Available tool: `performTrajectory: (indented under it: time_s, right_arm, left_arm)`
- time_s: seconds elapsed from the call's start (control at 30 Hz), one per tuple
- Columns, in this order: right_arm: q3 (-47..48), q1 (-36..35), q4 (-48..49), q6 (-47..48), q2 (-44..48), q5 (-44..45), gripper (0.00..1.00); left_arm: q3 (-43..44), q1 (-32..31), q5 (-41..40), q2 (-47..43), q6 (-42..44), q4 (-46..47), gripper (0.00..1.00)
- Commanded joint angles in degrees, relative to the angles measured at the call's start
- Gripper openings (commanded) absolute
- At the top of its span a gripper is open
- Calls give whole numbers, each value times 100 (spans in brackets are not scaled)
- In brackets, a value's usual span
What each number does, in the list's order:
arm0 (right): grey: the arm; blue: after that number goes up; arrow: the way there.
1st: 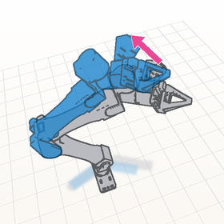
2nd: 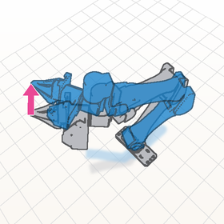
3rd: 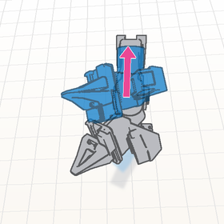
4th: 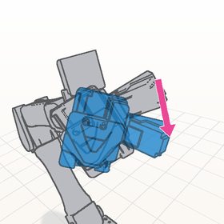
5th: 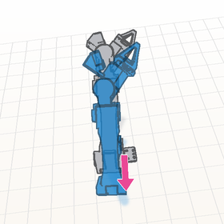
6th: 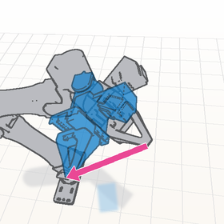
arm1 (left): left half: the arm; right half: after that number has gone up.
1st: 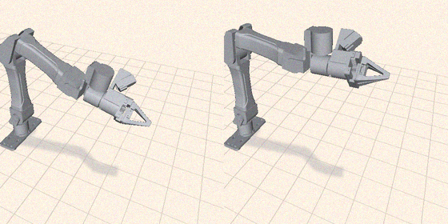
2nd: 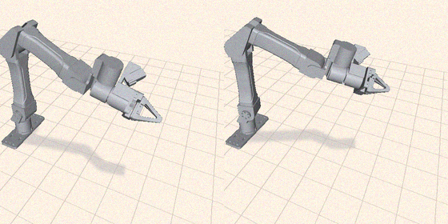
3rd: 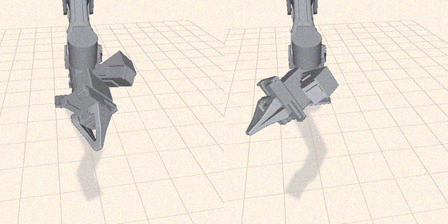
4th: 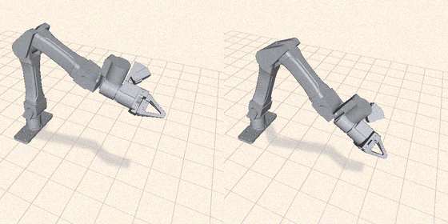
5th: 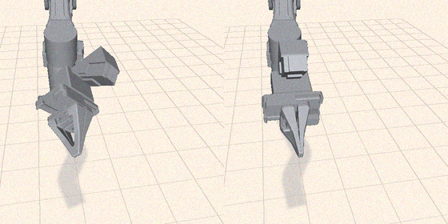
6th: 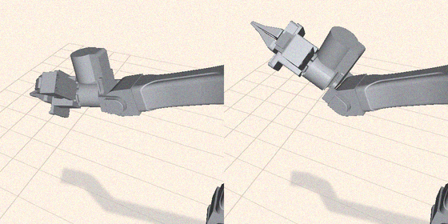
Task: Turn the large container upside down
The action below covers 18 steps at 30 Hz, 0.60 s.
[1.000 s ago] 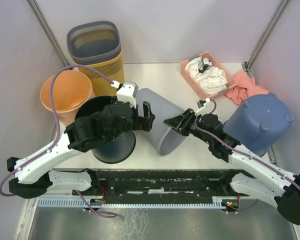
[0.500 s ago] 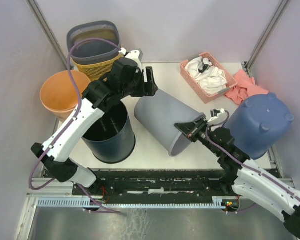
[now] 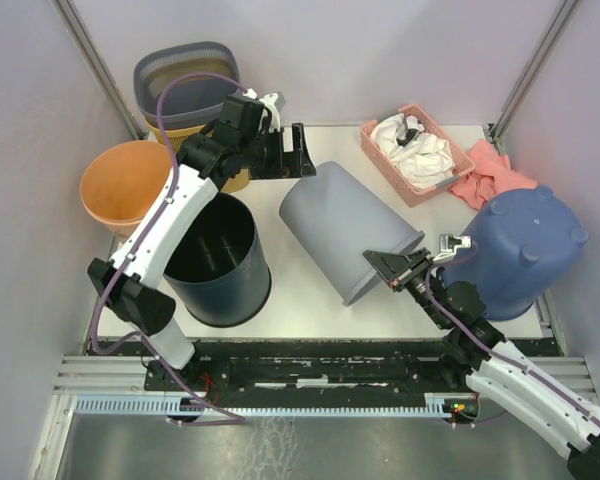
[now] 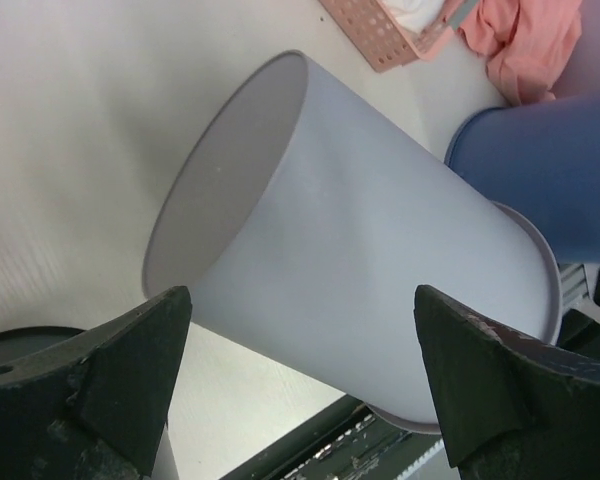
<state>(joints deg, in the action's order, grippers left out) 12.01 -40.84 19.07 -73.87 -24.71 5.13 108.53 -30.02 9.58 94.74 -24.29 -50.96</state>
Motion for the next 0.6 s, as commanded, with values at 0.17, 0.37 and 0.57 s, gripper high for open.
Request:
performTrajectory:
  time_s: [0.17,0.37,0.57]
  right_arm:
    - [-528,-14,3570,-274,-1212,-113,2]
    - [-809,-13,5070,-136,-2102,-271,2]
    - [-1088,-23,6357,201,-3207,-288,2]
  left_arm:
    - [122,282,1471,405,695,-38,98]
    - [-93,563,1070,409,572,109,99]
    - [144,639,1291,398,555,201,99]
